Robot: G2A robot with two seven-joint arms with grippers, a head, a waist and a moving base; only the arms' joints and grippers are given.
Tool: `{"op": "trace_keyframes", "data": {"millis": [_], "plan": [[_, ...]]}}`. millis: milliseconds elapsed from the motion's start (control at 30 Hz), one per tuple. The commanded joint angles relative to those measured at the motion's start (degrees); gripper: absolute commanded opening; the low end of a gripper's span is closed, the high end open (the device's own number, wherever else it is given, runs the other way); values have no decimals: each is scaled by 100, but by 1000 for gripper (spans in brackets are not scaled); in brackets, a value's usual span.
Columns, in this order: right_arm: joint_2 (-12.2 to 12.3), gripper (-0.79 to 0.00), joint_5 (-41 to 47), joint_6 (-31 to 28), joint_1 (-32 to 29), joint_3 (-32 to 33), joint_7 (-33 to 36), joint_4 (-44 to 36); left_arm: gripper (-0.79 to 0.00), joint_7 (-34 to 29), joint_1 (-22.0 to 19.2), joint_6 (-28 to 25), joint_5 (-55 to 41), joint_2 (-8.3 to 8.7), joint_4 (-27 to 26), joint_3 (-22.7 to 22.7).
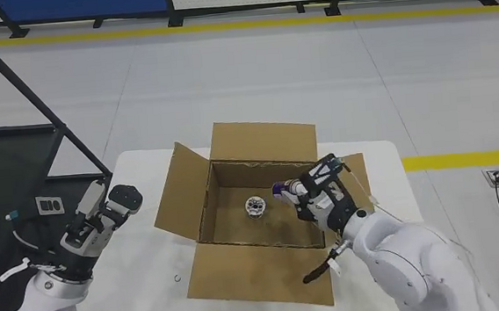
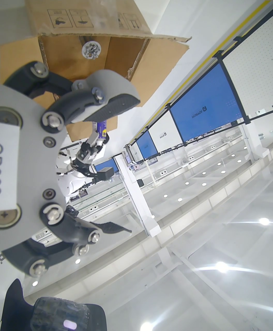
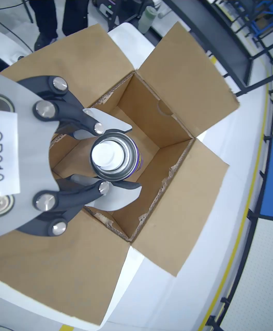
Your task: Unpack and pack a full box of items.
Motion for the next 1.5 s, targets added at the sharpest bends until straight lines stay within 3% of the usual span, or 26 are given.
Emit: {"op": "trace_keyframes", "data": {"millis": [0, 300, 533, 1000, 1267, 1467], "plan": [[8, -785, -20, 309, -191, 229, -151, -235, 0, 0, 0, 0, 0, 0, 0, 0], [24, -785, -17, 1607, -1189, 1444, -1002, -809, 0, 0, 0, 0, 0, 0, 0, 0], [-9, -785, 407, 2066, -2020, 2253, -1861, -780, 0, 0, 0, 0, 0, 0, 0, 0], [-14, -785, 424, 2072, -2064, 2269, -1922, -742, 0, 0, 0, 0, 0, 0, 0, 0], [54, -785, -824, 2349, -1533, 2183, -560, 133, 0, 0, 0, 0, 0, 0, 0, 0], [87, -785, -1157, 2208, -1166, 2226, 261, 877, 0, 0, 0, 0, 0, 0, 0, 0]]}}
